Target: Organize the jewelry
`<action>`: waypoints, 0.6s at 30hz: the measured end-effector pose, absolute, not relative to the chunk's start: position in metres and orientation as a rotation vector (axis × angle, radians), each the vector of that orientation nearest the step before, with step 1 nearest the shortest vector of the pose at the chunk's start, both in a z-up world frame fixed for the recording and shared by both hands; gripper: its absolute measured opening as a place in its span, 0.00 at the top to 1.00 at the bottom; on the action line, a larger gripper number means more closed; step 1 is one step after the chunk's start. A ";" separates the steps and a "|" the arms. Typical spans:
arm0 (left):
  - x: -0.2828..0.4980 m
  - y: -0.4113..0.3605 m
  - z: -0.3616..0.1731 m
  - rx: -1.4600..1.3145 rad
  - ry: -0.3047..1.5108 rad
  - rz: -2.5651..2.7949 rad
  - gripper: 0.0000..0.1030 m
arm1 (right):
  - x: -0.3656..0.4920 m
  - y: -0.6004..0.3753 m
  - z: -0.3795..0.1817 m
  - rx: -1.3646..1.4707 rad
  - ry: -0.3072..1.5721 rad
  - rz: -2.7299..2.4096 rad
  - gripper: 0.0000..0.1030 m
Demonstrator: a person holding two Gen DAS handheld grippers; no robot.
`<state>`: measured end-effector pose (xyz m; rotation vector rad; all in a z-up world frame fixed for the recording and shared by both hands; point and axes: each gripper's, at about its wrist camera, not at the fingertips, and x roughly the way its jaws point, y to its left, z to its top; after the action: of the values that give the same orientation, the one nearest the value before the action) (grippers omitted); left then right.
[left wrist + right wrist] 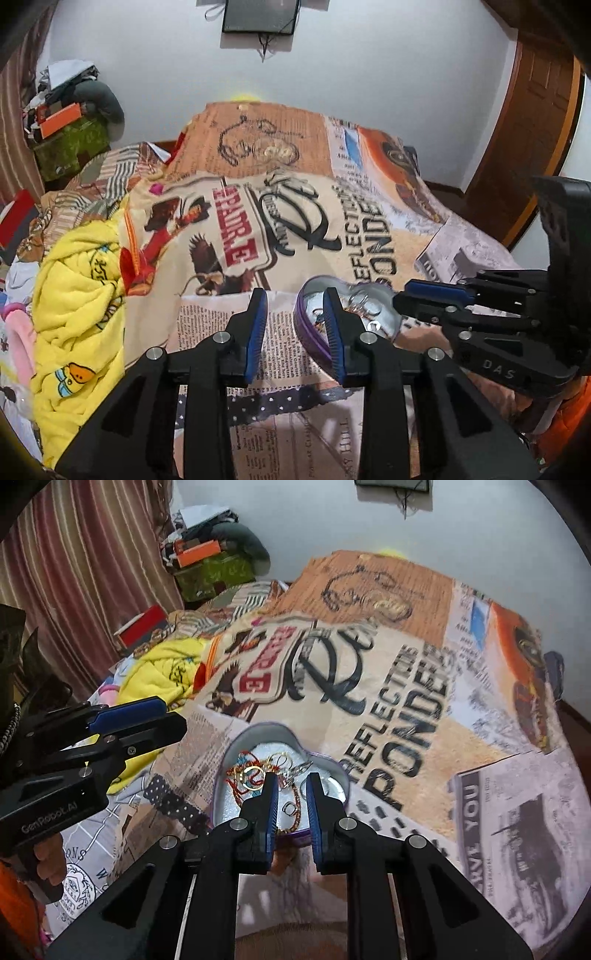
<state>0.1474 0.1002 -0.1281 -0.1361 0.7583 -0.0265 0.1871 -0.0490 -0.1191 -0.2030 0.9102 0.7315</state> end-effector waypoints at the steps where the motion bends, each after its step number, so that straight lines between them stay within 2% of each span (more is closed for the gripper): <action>1: 0.144 0.099 -0.122 -0.135 0.743 -0.026 0.71 | 0.185 -0.052 -0.113 -0.201 0.895 0.728 0.87; 11: 0.082 0.070 -0.029 -0.090 0.483 -0.028 0.71 | 0.137 -0.098 -0.016 -0.112 0.627 0.658 0.87; 15: 0.045 0.054 0.008 -0.059 0.350 -0.017 0.66 | 0.099 -0.119 0.029 -0.058 0.463 0.623 0.86; 16: 0.037 0.050 0.014 -0.052 0.322 -0.010 0.64 | 0.090 -0.123 0.038 -0.047 0.425 0.613 0.84; 18: 0.017 0.043 0.028 -0.038 0.257 0.003 0.56 | 0.071 -0.131 0.055 -0.024 0.354 0.594 0.63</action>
<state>0.0171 0.0430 0.0281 -0.0377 0.2571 0.0031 0.0712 -0.1314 0.0545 -0.0242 0.3538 0.5936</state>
